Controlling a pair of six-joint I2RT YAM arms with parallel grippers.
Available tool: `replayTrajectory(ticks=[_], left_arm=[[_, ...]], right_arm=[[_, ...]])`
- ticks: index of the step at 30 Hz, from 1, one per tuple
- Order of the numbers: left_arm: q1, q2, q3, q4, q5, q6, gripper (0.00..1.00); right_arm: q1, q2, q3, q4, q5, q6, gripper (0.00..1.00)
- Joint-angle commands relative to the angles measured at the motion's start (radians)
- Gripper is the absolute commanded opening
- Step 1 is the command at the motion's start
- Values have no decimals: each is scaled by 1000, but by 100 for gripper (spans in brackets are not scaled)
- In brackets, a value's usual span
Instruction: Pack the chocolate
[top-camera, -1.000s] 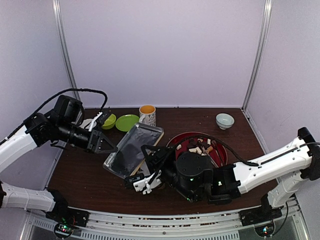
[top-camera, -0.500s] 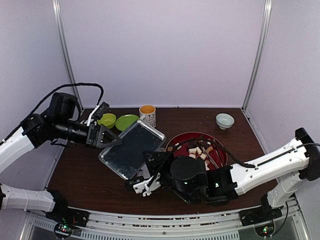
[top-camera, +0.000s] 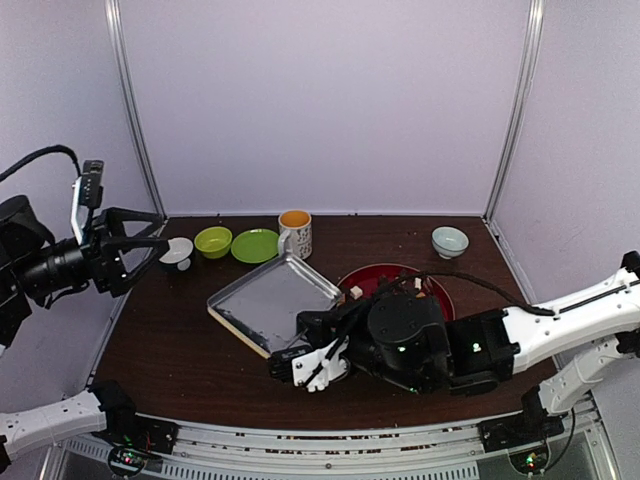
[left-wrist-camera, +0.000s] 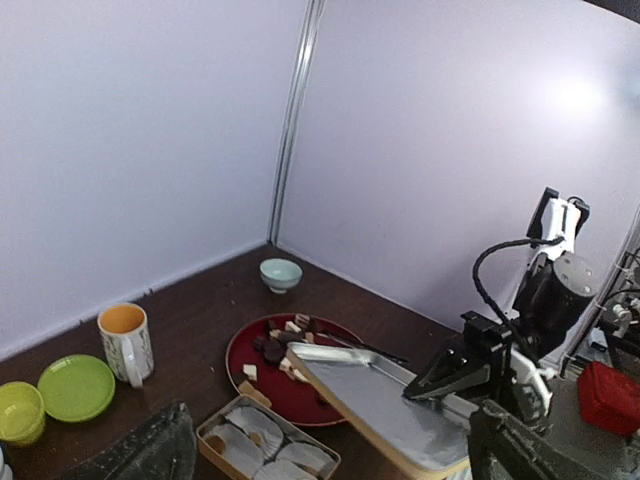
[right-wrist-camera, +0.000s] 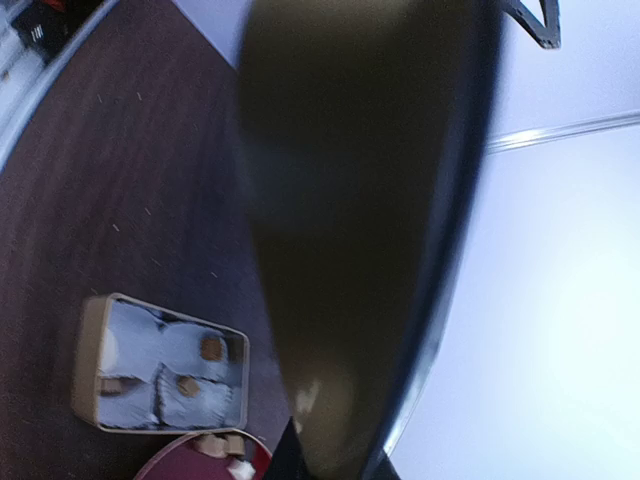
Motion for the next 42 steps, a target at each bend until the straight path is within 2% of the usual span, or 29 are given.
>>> replayTrajectory(ticks=[1, 6, 12, 15, 18, 22, 24, 29, 34, 42], left_arm=[[7, -86, -112, 192, -51, 204, 98], [7, -118, -240, 367, 81, 302, 98], [6, -51, -369, 579, 205, 303, 98], [6, 18, -374, 644, 218, 264, 98], [5, 94, -335, 689, 250, 174, 97], [4, 189, -313, 785, 384, 54, 94], [3, 229, -322, 849, 452, 6, 89], [-3, 268, -375, 986, 514, -104, 78], [-10, 256, -444, 1092, 494, -187, 63], [-15, 277, -478, 1072, 400, -211, 62]], right_arm=[[-76, -107, 59, -173, -323, 350, 0], [-222, -201, 40, -170, -695, 620, 0], [-381, -237, -8, -36, -1062, 904, 0], [-417, -207, 23, -43, -1198, 993, 0], [-421, -154, 89, -121, -1254, 1021, 0], [-428, -103, 133, -136, -1309, 1062, 0], [-432, -88, 132, -110, -1317, 1088, 0], [-452, -56, 127, -46, -1328, 1153, 0], [-474, -20, 132, 4, -1347, 1211, 0], [-481, 14, 148, 43, -1374, 1236, 0]])
